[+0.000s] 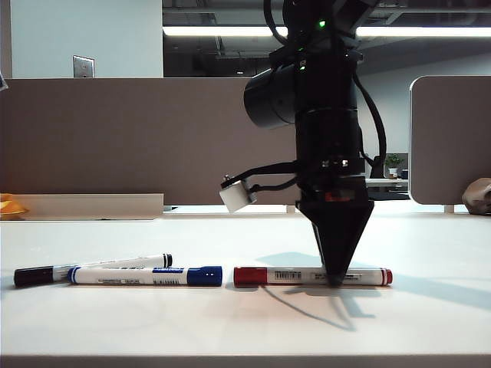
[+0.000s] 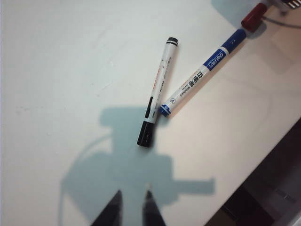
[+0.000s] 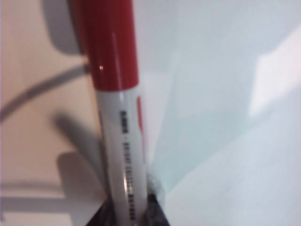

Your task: Pick up the markers one by one and line them up horizontally in a straight line on the table.

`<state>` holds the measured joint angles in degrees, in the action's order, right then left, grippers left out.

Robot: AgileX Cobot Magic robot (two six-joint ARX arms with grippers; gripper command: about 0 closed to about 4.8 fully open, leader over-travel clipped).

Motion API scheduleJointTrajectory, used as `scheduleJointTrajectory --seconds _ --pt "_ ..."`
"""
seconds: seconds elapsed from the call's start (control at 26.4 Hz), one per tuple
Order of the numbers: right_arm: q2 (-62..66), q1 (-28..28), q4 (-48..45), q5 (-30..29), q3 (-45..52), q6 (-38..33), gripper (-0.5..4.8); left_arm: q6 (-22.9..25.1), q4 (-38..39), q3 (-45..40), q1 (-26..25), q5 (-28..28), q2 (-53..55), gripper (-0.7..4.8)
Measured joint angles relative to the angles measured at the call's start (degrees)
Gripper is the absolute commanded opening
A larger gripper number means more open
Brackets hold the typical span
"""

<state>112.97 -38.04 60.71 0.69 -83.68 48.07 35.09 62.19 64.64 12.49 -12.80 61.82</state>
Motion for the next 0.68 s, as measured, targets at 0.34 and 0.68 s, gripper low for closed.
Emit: scheduleJointTrajectory --seconds 0.34,0.68 --pt "0.0 -0.66 -0.42 -0.37 0.02 -0.02 1.14 0.0 -0.28 0.0 0.0 0.0 0.0 0.61" --pt "0.0 -1.27 0.28 -0.48 0.02 -0.02 1.91 0.0 -0.26 0.0 0.0 0.0 0.0 0.61"
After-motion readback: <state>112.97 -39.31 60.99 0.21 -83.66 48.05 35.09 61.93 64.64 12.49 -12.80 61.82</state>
